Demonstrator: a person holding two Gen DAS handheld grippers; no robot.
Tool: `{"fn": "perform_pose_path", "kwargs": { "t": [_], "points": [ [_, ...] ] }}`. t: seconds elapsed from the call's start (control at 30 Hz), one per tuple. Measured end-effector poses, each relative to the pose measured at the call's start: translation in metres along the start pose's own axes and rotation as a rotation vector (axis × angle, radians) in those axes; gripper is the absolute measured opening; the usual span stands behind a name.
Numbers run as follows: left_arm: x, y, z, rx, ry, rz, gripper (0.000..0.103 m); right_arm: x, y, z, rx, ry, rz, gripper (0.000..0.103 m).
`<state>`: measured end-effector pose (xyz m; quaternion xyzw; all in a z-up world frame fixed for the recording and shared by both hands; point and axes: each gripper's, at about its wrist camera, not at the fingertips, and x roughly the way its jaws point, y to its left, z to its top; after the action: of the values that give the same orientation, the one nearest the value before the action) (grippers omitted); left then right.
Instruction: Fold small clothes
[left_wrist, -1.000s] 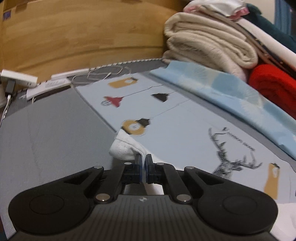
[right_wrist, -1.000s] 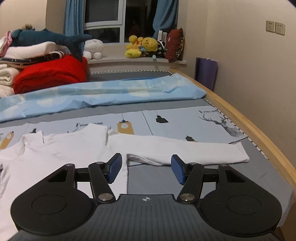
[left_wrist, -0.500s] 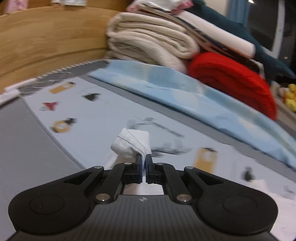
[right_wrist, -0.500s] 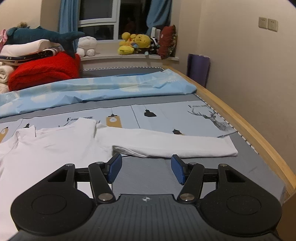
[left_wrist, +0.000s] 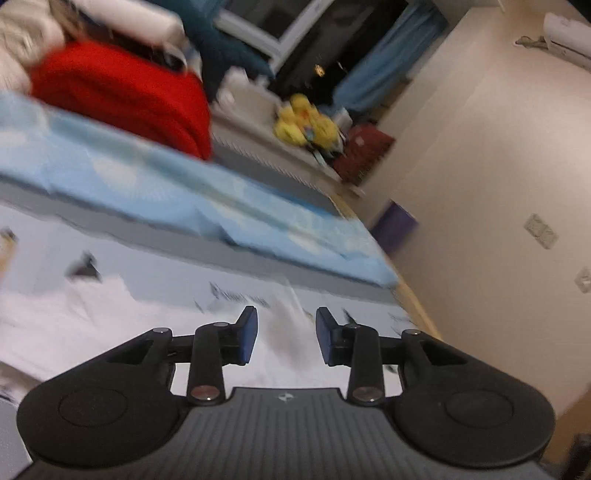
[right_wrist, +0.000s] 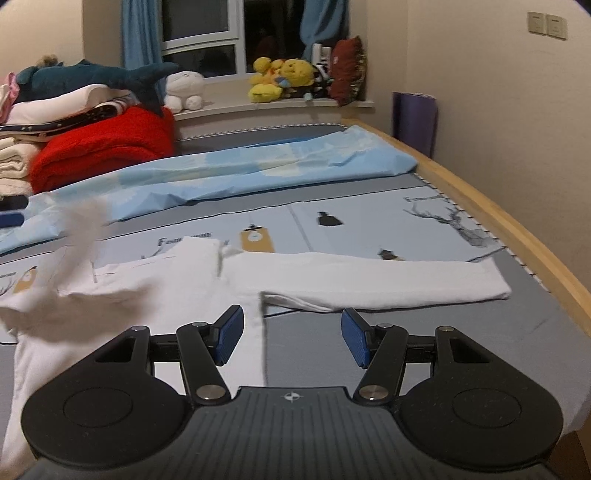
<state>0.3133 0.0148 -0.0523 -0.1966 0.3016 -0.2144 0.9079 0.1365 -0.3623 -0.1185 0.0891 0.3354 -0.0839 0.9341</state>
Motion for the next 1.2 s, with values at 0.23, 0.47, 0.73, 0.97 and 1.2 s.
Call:
{"fn": "perform_pose_path", "kwargs": {
  "t": [0.23, 0.47, 0.73, 0.97, 1.2],
  "points": [
    [-0.025, 0.042, 0.032, -0.073, 0.047, 0.468, 0.039, 0.032, 0.035, 0.014, 0.023, 0.028, 0.208, 0.010],
    [-0.024, 0.108, 0.013, -0.095, 0.104, 0.701, 0.038, 0.128, 0.076, 0.019, 0.080, 0.171, 0.272, 0.026],
    [-0.012, 0.145, 0.027, -0.132, 0.091, 0.722, 0.038, 0.225, 0.101, 0.004, 0.052, 0.281, 0.237, 0.047],
    [-0.021, 0.167, 0.031, -0.152, 0.101, 0.755, 0.038, 0.246, 0.127, -0.007, -0.088, 0.277, 0.226, 0.009],
    [-0.005, 0.176, 0.028, -0.137, 0.126, 0.756, 0.038, 0.193, 0.100, 0.060, 0.012, -0.014, 0.259, 0.002]
  ]
}}
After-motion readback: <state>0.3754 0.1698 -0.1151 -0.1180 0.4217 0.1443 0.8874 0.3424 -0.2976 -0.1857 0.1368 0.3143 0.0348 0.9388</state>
